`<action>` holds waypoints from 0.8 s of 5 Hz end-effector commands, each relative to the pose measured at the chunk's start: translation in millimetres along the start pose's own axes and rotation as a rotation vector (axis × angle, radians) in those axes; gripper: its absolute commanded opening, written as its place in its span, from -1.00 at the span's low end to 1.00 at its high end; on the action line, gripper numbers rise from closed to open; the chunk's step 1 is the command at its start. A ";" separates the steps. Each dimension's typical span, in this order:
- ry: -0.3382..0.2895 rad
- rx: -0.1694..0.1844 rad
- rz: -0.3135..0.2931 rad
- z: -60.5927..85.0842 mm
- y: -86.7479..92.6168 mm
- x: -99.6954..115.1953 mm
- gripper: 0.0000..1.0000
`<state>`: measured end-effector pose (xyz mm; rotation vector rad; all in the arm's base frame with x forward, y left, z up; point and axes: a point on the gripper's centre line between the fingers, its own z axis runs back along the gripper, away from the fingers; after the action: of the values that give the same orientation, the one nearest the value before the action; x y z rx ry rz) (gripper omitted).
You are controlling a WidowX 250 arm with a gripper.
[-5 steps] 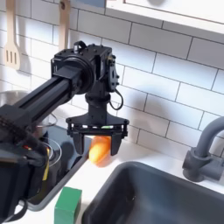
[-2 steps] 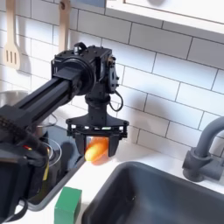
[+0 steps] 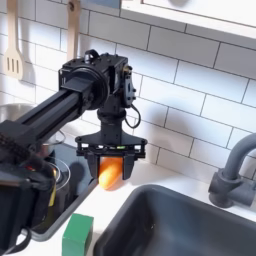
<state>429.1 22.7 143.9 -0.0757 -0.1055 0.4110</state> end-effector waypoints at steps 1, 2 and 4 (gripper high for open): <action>-0.004 -0.021 0.011 11.4 -3.2 0.5 -1.00; 0.028 -0.027 0.013 14.8 -4.3 -4.7 -1.00; 0.045 -0.043 -0.008 34.7 -8.6 -5.7 -1.00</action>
<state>423.4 14.3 178.0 -0.1250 -0.0665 0.3978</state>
